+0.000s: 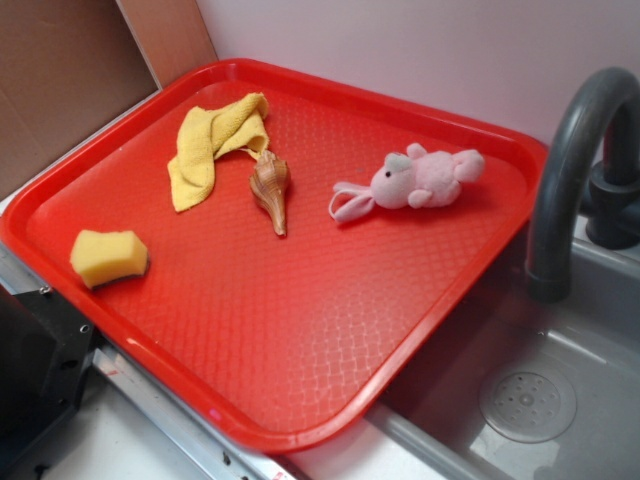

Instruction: Grab the pink bunny.

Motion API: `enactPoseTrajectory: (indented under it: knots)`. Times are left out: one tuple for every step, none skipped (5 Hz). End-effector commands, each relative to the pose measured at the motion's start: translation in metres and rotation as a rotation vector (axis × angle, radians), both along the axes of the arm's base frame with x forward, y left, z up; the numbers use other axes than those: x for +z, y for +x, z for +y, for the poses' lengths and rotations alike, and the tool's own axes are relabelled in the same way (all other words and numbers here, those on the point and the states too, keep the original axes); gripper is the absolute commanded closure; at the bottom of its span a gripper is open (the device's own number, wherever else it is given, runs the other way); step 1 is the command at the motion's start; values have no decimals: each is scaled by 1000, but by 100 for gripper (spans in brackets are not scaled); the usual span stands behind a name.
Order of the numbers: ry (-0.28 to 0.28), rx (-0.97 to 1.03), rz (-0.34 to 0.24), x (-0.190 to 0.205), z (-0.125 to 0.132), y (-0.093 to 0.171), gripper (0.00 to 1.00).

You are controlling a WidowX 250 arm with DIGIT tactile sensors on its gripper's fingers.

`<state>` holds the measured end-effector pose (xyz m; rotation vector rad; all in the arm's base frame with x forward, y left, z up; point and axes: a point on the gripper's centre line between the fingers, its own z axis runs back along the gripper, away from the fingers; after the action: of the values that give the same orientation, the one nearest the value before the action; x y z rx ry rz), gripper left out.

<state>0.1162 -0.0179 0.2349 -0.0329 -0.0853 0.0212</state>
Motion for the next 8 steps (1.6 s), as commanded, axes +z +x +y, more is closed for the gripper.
enactPoseTrajectory:
  knots:
    - [0,0,0,0,0,0,0]
    - [29,-88,-42,-7,-16,24,0]
    - [40,-172,-33,-17,-29,41,0]
    - [26,-270,-78,-40,-51,63,0]
    - [2,-336,-150,-66,-68,101,0]
    - [-35,-412,-185,-83,-83,131,0]
    - [-69,-484,-192,-98,-96,156,0]
    - [-64,-534,-194,-115,-108,173,0]
